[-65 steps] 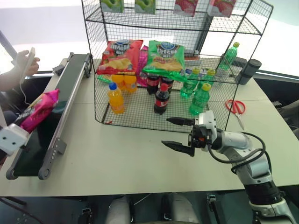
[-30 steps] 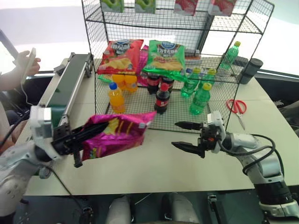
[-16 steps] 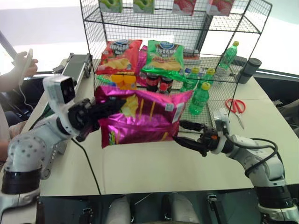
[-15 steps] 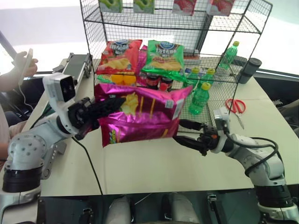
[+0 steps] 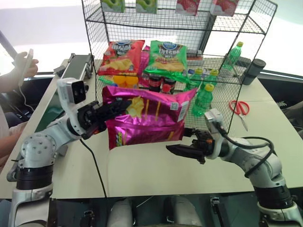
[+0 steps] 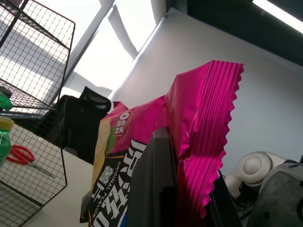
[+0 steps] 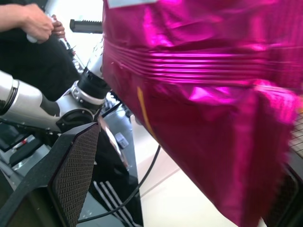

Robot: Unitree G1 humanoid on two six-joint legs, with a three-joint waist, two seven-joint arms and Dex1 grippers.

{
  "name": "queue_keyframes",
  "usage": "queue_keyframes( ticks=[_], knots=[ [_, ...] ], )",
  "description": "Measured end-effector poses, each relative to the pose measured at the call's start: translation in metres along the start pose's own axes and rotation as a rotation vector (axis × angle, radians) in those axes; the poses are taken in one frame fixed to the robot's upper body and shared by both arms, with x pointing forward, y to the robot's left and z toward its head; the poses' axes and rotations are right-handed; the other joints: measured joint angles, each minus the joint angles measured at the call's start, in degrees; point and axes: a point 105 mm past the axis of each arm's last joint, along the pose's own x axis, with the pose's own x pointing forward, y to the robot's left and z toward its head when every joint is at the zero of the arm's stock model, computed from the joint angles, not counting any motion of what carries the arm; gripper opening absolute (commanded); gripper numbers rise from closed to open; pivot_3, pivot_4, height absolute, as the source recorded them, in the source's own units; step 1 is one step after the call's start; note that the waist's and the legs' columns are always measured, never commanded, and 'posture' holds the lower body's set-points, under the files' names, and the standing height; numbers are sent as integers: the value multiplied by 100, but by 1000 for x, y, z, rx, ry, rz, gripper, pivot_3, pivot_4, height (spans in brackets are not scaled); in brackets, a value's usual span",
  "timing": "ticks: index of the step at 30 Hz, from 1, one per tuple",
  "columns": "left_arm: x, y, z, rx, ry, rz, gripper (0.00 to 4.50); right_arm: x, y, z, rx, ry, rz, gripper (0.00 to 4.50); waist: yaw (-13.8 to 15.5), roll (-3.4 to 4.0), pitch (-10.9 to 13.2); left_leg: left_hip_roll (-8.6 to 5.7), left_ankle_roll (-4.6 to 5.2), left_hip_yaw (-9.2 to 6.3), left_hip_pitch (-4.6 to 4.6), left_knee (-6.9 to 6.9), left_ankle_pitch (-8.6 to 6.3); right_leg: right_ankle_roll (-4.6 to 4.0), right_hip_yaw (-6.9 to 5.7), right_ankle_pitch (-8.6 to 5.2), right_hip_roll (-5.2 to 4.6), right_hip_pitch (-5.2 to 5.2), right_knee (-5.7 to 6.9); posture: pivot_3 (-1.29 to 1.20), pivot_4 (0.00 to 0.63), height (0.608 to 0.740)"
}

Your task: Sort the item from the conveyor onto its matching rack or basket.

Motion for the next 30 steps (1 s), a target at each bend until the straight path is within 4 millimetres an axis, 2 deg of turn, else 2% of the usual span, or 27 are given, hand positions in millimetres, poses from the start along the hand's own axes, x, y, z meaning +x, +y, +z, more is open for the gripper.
queue_keyframes(
  ticks=[3, 6, 12, 13, 14, 15, 18, 22, 25, 26, 30],
  knots=[
    [-1, 1, -1, 2, 5, 3, 54, 3, 1, -1, 3, 4, 11, 4500, 2, 0, 0, 0, 1, 0, 0, 0, 0, 0, 0, 0, -1, 0, -1, 0, 150, 738],
    [-3, 4, -4, 9, 11, 24, 0, 3, 1, 1, 0, 9, 16, 3704, 2, 0, 0, -1, 1, 0, -1, 0, -1, 0, 0, 0, -1, 0, -1, 0, 150, 738],
    [-4, 10, -6, 52, 2, 53, 0, 1, -1, -1, 10, 28, 11, 647, 5, 0, 0, -1, 8, -1, -2, 0, -5, 0, -1, 0, -2, 0, -3, 0, 150, 738],
    [-4, 11, -7, 53, 3, 54, 0, 1, 0, -1, 9, 30, 13, 197, 5, 0, 0, -1, 8, -1, -2, 0, -5, 0, -1, 0, -2, 0, -3, 0, 150, 738],
    [-4, 11, -7, 53, 4, 56, 0, 0, -1, -1, 3, 33, 11, 29, 5, 0, 0, -1, 8, -2, -2, 0, -5, 0, -1, 0, -2, 0, -2, 0, 150, 738],
    [-4, 12, -8, 56, 8, 60, 0, 0, -2, -1, -6, 37, 4, 29, 5, 0, 0, -1, 8, -2, -2, 0, -5, 0, -2, 0, -2, 0, -3, 0, 150, 738],
    [-9, 15, -11, 71, 45, 101, 837, -2, -5, -3, -26, 48, -24, 0, -5, 0, 0, -1, 8, -1, -2, -1, -5, 0, -1, 0, -2, -1, -2, 0, 150, 738],
    [-18, 19, -18, 79, 62, 142, 2749, -13, -12, -8, -72, 80, -99, 0, 11, 1, 1, -1, 8, -1, -4, -2, -5, 0, -2, 0, -4, -1, -6, 0, 150, 738],
    [-26, 25, -19, 146, 76, 187, 4252, -34, -18, -6, -116, 81, -209, 0, 54, 1, 1, -4, 8, -2, -7, -2, -5, 0, -3, 0, -6, -1, -14, 0, 150, 738],
    [-29, 26, -19, 171, 89, 200, 4442, -43, -18, -6, -144, 99, -249, 0, 79, 1, 1, -5, 9, -1, -7, -2, -6, 0, -3, 0, -5, -1, -18, 0, 150, 738],
    [-44, 38, -19, 282, 99, 276, 4442, -66, -12, 6, -265, 93, -382, 0, 138, 4, 2, -2, 15, -1, -8, -9, -10, 0, -5, 0, -2, 0, -28, 0, 150, 738]
  ],
)
